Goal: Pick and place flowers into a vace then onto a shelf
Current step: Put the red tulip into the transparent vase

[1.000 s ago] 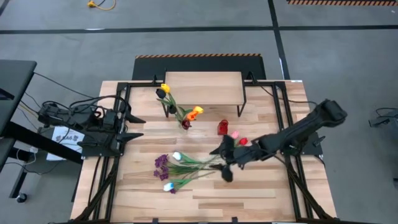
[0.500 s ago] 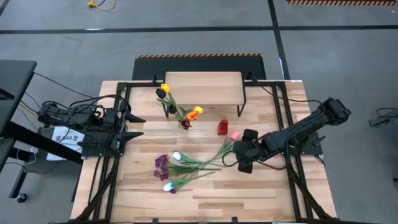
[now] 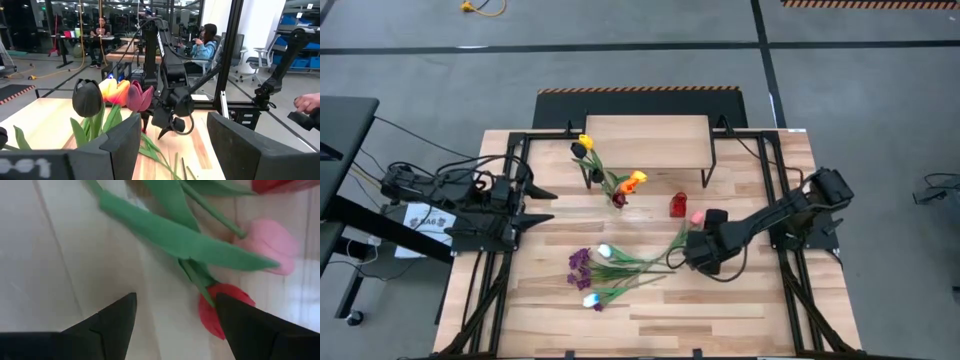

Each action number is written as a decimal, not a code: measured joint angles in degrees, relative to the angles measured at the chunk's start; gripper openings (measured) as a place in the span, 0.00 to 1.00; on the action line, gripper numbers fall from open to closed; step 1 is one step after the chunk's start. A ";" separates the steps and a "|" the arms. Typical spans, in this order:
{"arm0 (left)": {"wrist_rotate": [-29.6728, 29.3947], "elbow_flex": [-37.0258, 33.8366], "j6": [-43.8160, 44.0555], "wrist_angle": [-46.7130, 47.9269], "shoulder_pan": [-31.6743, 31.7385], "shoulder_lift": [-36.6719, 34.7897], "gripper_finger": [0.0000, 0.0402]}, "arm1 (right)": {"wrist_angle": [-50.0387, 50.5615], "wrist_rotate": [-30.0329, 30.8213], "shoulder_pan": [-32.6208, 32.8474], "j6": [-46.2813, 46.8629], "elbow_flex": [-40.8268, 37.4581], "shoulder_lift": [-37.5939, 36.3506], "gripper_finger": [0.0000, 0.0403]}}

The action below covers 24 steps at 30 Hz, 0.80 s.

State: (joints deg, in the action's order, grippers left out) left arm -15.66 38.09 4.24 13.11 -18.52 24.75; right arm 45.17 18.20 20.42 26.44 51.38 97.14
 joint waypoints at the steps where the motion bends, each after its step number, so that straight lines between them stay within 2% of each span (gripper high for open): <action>1: 0.00 0.00 -0.01 0.04 0.00 0.02 0.54 | 0.04 0.04 -0.38 -0.11 0.23 0.69 0.66; 8: 0.04 0.00 -0.01 0.03 0.00 0.02 0.54 | -0.36 1.51 -0.74 -3.03 0.30 3.00 0.62; 19: 0.17 0.00 -0.01 0.46 0.00 0.02 0.54 | -1.57 3.99 -0.85 -8.28 2.27 1.25 0.44; 24: 0.15 0.00 -0.01 0.47 0.00 0.02 0.54 | -2.45 2.92 -1.44 -9.94 2.25 1.27 0.37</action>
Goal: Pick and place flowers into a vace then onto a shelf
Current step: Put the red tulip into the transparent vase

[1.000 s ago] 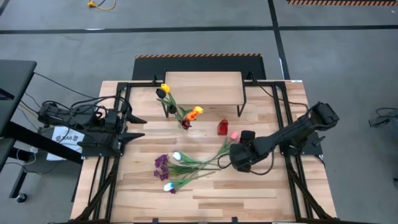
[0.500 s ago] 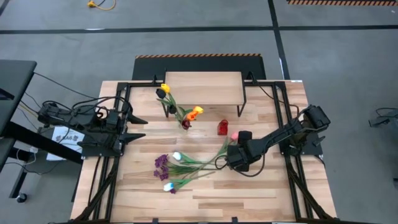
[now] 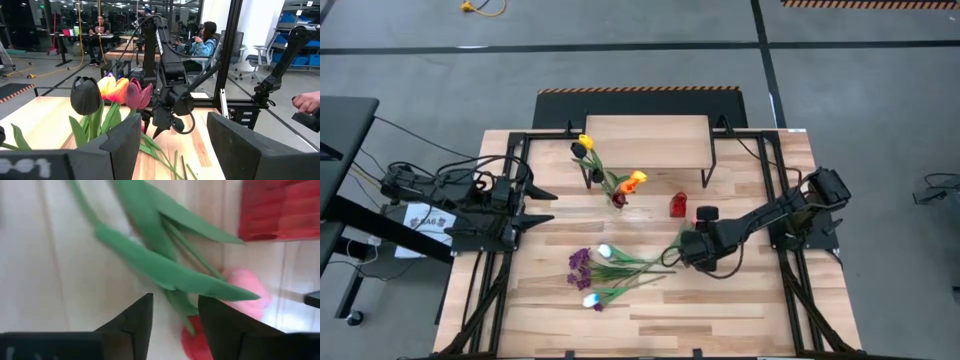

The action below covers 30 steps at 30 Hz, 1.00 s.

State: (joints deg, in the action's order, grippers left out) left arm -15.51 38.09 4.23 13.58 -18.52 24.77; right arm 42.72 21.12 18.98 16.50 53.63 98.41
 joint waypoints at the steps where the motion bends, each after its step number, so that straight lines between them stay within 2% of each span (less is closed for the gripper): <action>1: 0.00 0.00 0.00 0.00 0.00 0.00 0.54 | 0.04 0.01 -0.08 -0.01 0.00 0.00 0.36; 17: -0.04 0.00 0.00 0.80 0.00 0.00 0.54 | -3.50 -2.03 0.07 -0.03 -4.98 -0.05 0.28; 21: -0.05 0.00 0.00 0.79 0.00 0.00 0.54 | -3.76 -2.80 0.14 0.34 -5.01 0.02 0.19; 25: -0.05 0.00 0.15 0.76 0.00 0.00 0.54 | -3.50 -3.05 1.16 3.00 -5.03 0.15 0.04; 30: -0.07 0.00 0.91 0.72 0.00 0.00 0.54 | -2.41 -2.81 3.85 7.42 -4.43 0.28 0.04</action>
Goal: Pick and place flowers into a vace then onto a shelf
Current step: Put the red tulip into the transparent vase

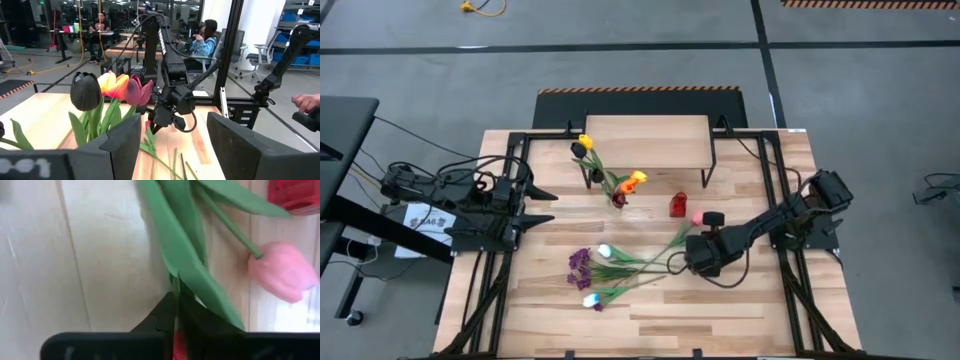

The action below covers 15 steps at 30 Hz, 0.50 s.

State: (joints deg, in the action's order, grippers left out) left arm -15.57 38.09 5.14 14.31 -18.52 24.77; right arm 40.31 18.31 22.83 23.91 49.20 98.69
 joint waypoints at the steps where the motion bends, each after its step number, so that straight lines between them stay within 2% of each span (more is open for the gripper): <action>1: 0.00 0.00 0.22 0.00 0.00 0.00 0.54 | 0.55 0.30 0.82 0.71 0.52 0.08 0.03; 8: 0.07 0.00 2.77 -0.04 0.00 0.00 0.54 | 9.28 -1.51 7.44 7.44 6.63 0.26 0.02; 15: 1.37 0.00 4.38 -1.39 0.00 0.58 0.54 | 18.92 5.37 13.05 8.55 14.66 0.20 0.01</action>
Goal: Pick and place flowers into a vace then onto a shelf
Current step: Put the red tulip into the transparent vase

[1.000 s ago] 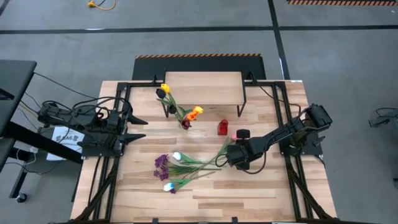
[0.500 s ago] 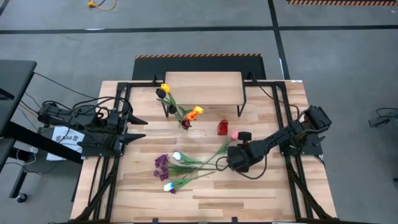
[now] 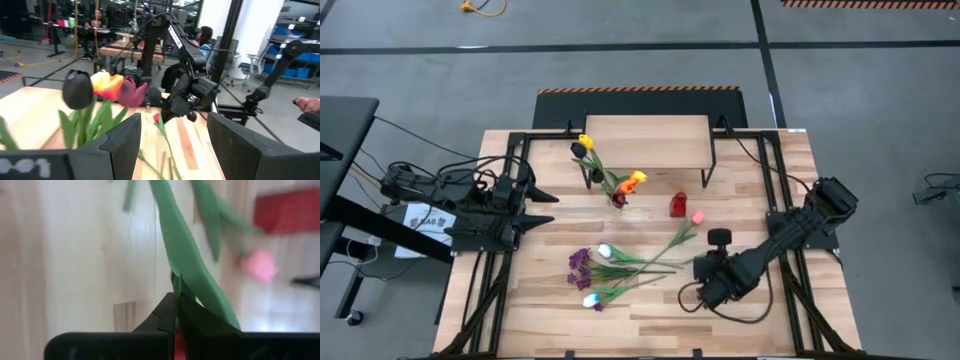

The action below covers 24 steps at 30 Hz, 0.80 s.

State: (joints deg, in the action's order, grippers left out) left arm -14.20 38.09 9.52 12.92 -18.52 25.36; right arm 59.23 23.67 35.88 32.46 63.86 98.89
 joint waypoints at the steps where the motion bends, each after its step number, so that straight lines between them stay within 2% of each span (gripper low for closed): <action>1: 0.64 0.00 0.41 -0.31 0.02 0.33 0.54 | 0.89 0.86 0.56 -1.64 1.16 0.00 0.01; 10: 9.51 0.00 3.41 -2.71 -0.73 6.43 0.54 | 5.49 4.81 1.51 -23.02 8.32 -0.11 0.00; 20: 9.74 0.00 3.78 -16.01 -8.95 15.55 0.54 | 11.06 14.21 0.28 -36.35 13.58 -0.13 0.00; 24: 7.31 0.02 4.57 -19.72 -12.17 17.21 0.54 | 11.96 18.20 0.27 -42.64 15.59 -0.13 0.01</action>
State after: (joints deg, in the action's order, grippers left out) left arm -6.89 38.11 14.09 -6.80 -30.69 42.56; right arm 71.18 41.87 36.16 -10.18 79.45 98.76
